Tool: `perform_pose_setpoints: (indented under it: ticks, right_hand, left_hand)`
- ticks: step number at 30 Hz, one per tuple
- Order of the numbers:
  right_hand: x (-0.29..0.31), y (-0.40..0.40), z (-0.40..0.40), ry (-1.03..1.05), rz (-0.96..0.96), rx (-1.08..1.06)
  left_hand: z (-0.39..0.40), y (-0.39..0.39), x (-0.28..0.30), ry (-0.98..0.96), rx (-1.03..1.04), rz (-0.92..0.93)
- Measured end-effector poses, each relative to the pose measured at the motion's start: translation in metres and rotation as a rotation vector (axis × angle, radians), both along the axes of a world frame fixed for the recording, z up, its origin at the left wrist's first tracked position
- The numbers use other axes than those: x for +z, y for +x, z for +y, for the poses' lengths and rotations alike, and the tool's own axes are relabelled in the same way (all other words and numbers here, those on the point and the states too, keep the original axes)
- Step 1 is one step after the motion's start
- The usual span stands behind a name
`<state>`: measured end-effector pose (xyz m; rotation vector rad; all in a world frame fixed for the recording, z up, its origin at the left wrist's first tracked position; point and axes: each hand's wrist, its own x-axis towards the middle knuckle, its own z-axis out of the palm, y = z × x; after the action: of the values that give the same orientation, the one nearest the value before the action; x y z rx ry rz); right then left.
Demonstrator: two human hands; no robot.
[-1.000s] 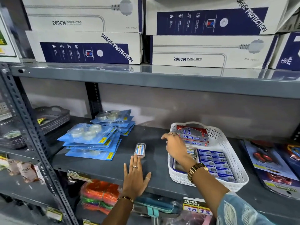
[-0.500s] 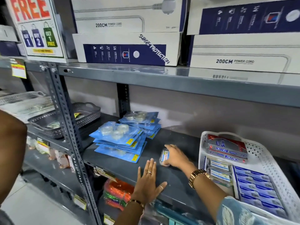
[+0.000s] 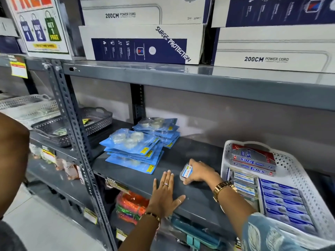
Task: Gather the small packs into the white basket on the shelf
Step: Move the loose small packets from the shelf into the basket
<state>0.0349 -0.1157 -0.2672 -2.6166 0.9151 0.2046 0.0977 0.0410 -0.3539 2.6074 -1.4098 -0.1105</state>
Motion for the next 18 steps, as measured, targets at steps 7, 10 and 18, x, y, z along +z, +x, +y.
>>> perform_pose_setpoints:
  ticks: [7, 10, 18]
  right_hand:
    - [0.011, -0.030, 0.018, 0.078, -0.441, -0.237]
    - [0.023, -0.044, 0.016, 0.076, -0.517, -0.350]
    - [0.030, -0.116, 0.002, 0.014, -0.533, -0.613]
  left_hand:
    - [-0.001, -0.005, 0.007, 0.042, -0.006, 0.012]
    - [-0.006, -0.015, 0.008, 0.061, 0.030, -0.019]
    - [-0.036, -0.075, 0.004, 0.036, -0.100, -0.054]
